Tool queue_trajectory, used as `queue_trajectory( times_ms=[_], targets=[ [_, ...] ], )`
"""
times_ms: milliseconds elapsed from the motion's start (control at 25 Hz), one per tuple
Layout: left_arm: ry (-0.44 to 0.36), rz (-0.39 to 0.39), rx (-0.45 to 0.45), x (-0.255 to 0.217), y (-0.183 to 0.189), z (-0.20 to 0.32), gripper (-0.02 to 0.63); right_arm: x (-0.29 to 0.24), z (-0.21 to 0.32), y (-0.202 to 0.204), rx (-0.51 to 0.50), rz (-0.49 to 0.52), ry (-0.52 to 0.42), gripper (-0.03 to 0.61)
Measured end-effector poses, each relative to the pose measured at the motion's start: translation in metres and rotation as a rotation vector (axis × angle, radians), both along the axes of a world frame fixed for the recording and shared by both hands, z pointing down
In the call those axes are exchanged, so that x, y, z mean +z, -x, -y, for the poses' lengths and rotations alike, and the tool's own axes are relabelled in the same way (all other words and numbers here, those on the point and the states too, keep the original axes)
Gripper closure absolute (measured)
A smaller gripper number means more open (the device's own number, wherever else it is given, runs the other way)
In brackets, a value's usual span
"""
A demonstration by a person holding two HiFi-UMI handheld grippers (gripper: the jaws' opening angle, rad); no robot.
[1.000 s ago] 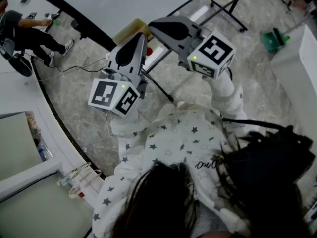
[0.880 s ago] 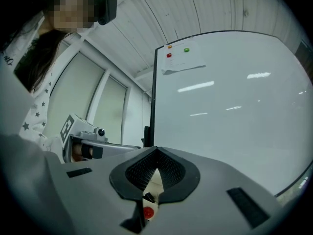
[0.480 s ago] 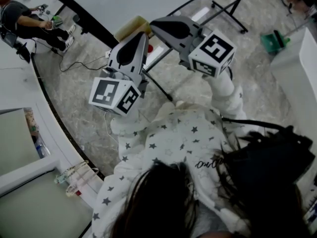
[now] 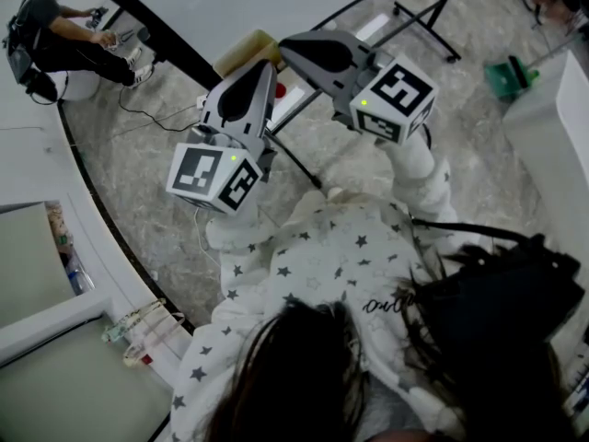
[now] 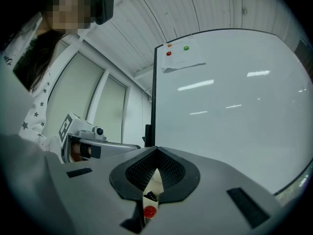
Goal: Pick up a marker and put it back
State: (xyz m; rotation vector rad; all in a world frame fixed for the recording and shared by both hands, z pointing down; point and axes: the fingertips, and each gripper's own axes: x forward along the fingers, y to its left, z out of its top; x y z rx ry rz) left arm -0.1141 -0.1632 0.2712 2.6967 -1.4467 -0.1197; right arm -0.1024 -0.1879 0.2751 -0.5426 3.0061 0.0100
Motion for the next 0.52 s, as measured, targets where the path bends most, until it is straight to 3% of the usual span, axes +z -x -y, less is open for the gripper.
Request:
queue_trajectory(
  times_ms=[520],
  targets=[
    [-0.010,0.011,0.013,-0.0025,-0.0031,0.0010,0.614,-0.0006,0.0000,-0.0002,-0.003,0.004,0.003,0.572]
  ],
)
